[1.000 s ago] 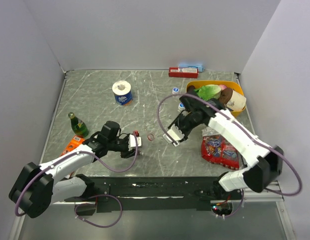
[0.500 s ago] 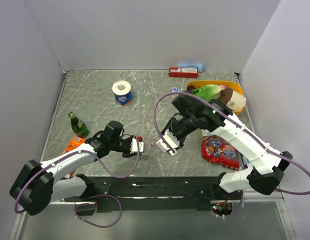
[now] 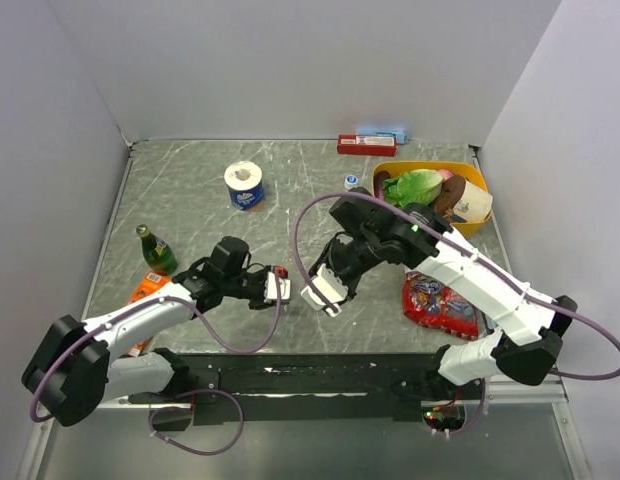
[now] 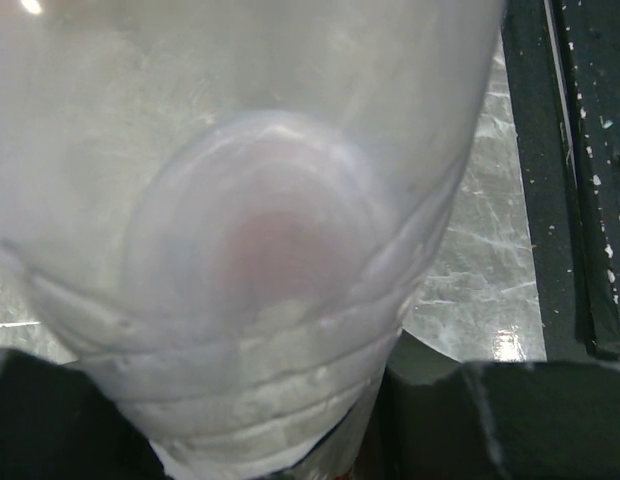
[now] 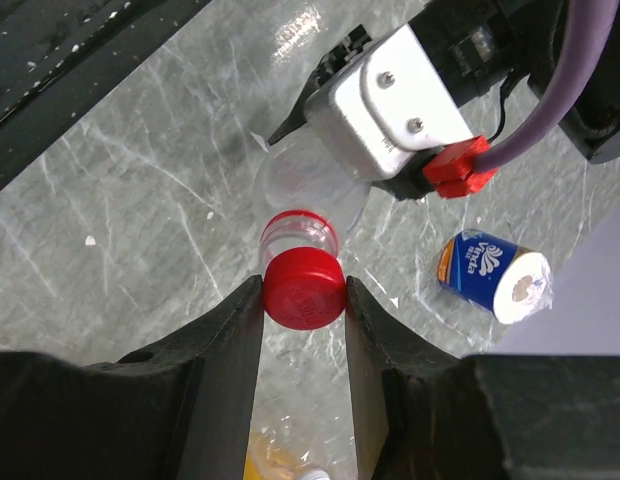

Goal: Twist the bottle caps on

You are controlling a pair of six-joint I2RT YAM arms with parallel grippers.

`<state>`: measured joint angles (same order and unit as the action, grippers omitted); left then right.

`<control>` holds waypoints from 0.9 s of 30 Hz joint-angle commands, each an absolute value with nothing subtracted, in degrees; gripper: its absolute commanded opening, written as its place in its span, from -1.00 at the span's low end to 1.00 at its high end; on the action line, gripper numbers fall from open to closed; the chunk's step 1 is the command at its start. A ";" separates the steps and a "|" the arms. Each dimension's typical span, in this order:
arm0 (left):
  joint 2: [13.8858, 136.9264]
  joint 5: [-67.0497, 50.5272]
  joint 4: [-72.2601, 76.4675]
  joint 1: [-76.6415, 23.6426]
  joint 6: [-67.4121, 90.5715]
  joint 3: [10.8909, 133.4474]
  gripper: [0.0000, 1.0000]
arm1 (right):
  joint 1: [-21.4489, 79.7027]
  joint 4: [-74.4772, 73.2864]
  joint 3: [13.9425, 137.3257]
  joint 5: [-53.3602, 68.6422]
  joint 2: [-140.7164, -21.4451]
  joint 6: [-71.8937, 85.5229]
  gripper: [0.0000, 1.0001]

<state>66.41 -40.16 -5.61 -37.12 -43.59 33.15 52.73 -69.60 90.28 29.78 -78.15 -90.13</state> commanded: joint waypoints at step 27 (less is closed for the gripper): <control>65.22 -42.72 9.75 -37.35 -30.33 32.96 -0.98 | 51.60 -63.73 90.26 29.18 -81.74 -77.27 -0.49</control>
